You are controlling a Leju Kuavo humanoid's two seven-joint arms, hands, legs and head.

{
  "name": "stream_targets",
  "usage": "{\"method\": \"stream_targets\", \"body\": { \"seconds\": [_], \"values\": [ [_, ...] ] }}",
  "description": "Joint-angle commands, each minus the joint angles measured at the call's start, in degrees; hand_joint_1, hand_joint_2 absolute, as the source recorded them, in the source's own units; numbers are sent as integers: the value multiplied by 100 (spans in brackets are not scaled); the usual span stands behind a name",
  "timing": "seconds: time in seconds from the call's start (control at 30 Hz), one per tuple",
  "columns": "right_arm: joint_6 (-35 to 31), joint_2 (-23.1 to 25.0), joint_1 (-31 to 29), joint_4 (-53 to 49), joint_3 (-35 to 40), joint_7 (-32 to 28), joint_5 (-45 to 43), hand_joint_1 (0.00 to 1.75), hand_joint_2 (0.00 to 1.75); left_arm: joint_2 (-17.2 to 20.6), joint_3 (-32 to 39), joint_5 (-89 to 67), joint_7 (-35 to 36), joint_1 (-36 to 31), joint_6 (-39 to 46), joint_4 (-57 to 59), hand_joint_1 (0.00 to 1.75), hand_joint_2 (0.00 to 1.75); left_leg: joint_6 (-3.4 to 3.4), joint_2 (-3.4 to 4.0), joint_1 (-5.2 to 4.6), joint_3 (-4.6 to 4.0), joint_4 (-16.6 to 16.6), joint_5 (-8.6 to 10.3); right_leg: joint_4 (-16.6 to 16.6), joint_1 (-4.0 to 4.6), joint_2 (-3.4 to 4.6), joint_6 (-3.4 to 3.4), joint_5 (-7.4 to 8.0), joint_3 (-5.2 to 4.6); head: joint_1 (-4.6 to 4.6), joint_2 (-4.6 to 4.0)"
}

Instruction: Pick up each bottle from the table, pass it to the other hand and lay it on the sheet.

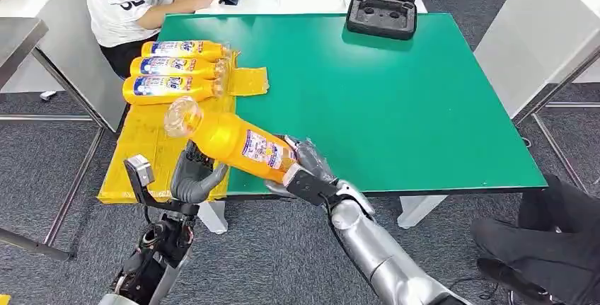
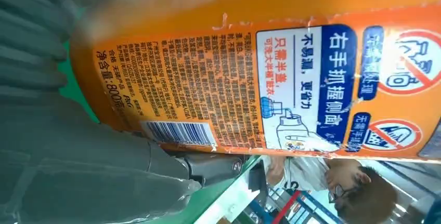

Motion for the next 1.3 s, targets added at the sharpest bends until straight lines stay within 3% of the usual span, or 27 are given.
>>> {"method": "stream_targets", "body": {
  "seconds": [0.03,0.27,0.87,1.1,1.13,1.3],
  "values": [
    [69,-94,-289,312,-252,-19,-77,175,175,36,-130,-5,16,76,-58,7,0,175,-10,-1,6,21,-1,-8,-3,6,-2,-9,-8,23,0,0],
    [77,-165,-144,165,-409,-51,-142,175,175,16,-140,-23,7,10,-172,70,0,175,-7,-5,5,12,-1,-4,-3,5,-6,-6,-6,14,0,0],
    [275,181,8,610,11,84,161,173,175,-97,-419,-251,44,-239,-195,102,0,175,-7,-2,6,10,-2,-3,-4,6,-3,-6,-3,9,0,0],
    [135,191,-50,634,12,153,275,171,175,1,-471,-414,22,-226,-292,-31,0,175,-27,7,25,68,5,-34,-8,26,5,-25,-27,72,0,0],
    [160,197,-41,627,0,145,254,171,175,-2,-466,-433,44,-236,-328,-24,0,175,-9,3,7,13,-1,-6,-3,7,2,-8,-5,12,2,0],
    [284,245,-54,705,2,128,194,173,175,-31,-498,-527,95,-197,-433,6,0,175,-15,4,12,28,-1,-13,-4,12,2,-14,-10,27,0,0]
  ]
}}
